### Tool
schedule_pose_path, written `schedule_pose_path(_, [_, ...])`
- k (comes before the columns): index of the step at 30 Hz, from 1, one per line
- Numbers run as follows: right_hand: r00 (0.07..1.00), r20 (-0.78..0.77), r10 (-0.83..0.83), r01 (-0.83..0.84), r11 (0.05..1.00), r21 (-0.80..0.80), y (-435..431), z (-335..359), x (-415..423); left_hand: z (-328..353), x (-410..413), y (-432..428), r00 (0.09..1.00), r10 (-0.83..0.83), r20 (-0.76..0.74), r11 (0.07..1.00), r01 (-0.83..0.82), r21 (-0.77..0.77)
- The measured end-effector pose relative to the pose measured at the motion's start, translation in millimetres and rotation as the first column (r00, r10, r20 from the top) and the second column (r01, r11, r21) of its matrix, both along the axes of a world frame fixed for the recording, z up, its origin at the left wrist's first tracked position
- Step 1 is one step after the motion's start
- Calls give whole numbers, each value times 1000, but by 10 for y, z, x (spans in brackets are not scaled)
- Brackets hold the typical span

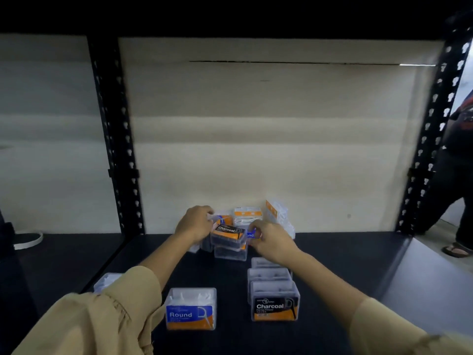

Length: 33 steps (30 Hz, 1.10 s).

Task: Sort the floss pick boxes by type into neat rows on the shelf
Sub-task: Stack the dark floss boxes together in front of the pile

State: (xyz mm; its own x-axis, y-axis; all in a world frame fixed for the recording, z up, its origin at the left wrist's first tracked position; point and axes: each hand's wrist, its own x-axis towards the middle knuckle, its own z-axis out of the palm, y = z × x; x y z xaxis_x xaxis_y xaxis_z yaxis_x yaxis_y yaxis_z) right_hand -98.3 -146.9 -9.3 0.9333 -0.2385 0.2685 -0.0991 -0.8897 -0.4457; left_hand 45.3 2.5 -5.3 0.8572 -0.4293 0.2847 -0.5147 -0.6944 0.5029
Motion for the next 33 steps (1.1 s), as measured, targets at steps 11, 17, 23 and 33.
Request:
schedule_pose_path(11, [975, -218, -42, 12, 991, -137, 40, -168, 740, -196, 253, -57, 998, 50, -41, 985, -42, 165])
schedule_pose_path(17, [986, -167, -20, 11, 998, -56, 0, -246, 760, -198, 224, -36, 993, 108, -39, 990, -104, 98])
schedule_pose_path(23, [995, -101, -12, 20, 996, 84, -158, -218, 553, -90, 92, 57, 987, 155, -41, 986, -157, -63])
schedule_pose_path(33, [997, 62, -43, 19, 942, 336, -460, -40, -56, 79, -342, 17, 997, -77, 4, 983, 77, -169])
